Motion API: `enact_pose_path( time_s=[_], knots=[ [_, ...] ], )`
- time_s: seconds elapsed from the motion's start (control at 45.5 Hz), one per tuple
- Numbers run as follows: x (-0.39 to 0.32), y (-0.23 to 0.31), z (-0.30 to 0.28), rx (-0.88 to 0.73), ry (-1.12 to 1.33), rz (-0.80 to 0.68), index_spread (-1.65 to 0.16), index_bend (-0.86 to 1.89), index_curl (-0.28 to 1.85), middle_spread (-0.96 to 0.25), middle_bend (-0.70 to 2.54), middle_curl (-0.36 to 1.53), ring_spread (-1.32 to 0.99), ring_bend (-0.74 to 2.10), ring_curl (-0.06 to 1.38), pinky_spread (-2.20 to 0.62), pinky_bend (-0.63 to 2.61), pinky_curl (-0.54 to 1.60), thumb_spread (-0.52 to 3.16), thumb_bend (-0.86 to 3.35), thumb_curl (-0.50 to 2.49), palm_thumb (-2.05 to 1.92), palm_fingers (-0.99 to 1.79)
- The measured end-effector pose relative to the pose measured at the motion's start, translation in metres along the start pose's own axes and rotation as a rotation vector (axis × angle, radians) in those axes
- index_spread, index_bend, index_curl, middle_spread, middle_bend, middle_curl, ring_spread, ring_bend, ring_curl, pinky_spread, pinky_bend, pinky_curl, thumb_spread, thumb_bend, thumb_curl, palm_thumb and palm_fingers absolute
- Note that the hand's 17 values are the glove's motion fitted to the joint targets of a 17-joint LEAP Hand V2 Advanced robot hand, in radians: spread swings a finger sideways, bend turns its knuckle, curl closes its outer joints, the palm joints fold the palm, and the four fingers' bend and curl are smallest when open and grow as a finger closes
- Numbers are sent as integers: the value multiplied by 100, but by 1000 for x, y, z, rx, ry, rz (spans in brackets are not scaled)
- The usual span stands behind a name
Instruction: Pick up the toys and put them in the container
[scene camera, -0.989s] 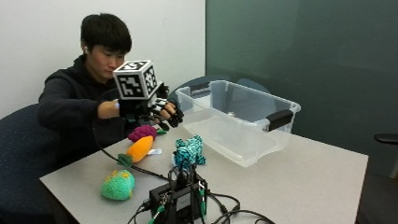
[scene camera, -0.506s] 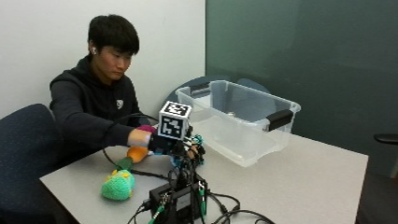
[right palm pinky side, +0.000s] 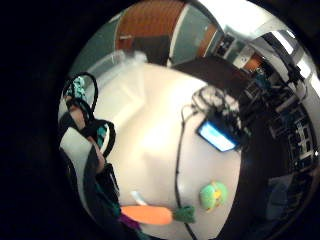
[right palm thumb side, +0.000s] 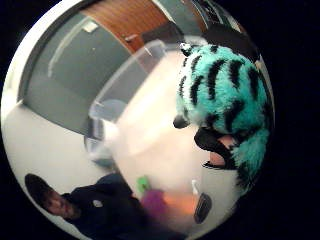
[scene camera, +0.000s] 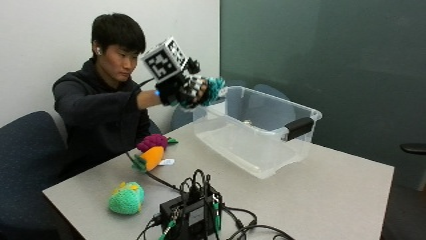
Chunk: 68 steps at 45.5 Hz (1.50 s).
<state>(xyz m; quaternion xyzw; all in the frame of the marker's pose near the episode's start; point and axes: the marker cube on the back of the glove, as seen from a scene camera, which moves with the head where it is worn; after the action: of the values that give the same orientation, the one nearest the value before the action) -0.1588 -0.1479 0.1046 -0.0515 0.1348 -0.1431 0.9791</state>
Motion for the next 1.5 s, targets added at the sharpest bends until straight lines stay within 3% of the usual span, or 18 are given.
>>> enact_pose_path(
  time_s=[0.066, 0.154, 0.264, 0.286, 0.308, 0.33, 0.374, 0.44, 0.528, 0.704, 0.924, 1.099, 1.231, 1.363, 1.495],
  knots=[
    [-38, -32, -24, 13, -93, -31, -21, 39, 19, -21, 105, 63, -33, 134, 51, -35, 113, 50, 110, 22, 56, 59, 115],
    [-66, -72, -20, -51, -139, 47, -21, 44, 22, -22, 109, 66, -33, 137, 53, -36, 116, 52, 104, 20, 60, 59, 111],
    [-86, -84, 24, -354, -105, 130, -21, 29, 21, -22, 102, 66, -31, 137, 54, -35, 116, 54, 108, 16, 59, 54, 87],
    [-91, -79, 32, -428, -94, 115, -20, 26, 21, -22, 99, 66, -31, 134, 54, -35, 115, 53, 115, 14, 56, 49, 77],
    [-94, -74, 38, -482, -97, 98, -20, 18, 20, -22, 91, 63, -32, 128, 53, -35, 114, 53, 119, 9, 53, 39, 48],
    [-95, -69, 39, -511, -112, 83, -19, 22, 25, -20, 74, 60, -30, 110, 50, -29, 110, 55, 119, 0, 49, 26, -11],
    [-87, -62, 34, -502, -150, 78, -17, 28, 29, -15, 62, 57, -23, 90, 50, -21, 105, 57, 118, -7, 44, 13, -42],
    [-48, -56, 12, -412, -169, 140, -15, 22, 25, -11, 51, 50, -18, 69, 38, -15, 98, 47, 119, -7, 42, 5, -34],
    [-2, -25, -17, -342, -109, 250, -16, 21, 25, -10, 45, 47, -18, 62, 29, -10, 86, 39, 123, -3, 39, 2, -13],
    [137, 73, -59, -456, 16, 576, -17, 19, 28, -9, 41, 45, -16, 60, 26, -3, 84, 36, 131, 0, 37, 3, 2],
    [195, 202, -1, -537, 85, 788, -17, 14, 29, -4, 28, 41, -8, 59, 26, 1, 99, 39, 133, -2, 35, 3, -5],
    [200, 234, 38, -601, 179, 786, -20, 8, 25, -1, 21, 40, -6, 69, 28, -1, 115, 42, 129, -2, 34, 1, 4],
    [204, 230, 42, -530, 204, 738, -19, -8, 12, -5, 28, 41, -19, 115, 37, -22, 132, 42, 132, 6, 37, 18, 49],
    [192, 203, 24, -346, 135, 626, -14, 7, 9, -8, 48, 48, -22, 129, 44, -30, 130, 43, 143, 23, 43, 46, 79],
    [147, 140, -18, -230, 8, 492, -13, 15, 10, -10, 57, 53, -23, 132, 47, -32, 133, 46, 135, 28, 51, 62, 87]
  ],
)
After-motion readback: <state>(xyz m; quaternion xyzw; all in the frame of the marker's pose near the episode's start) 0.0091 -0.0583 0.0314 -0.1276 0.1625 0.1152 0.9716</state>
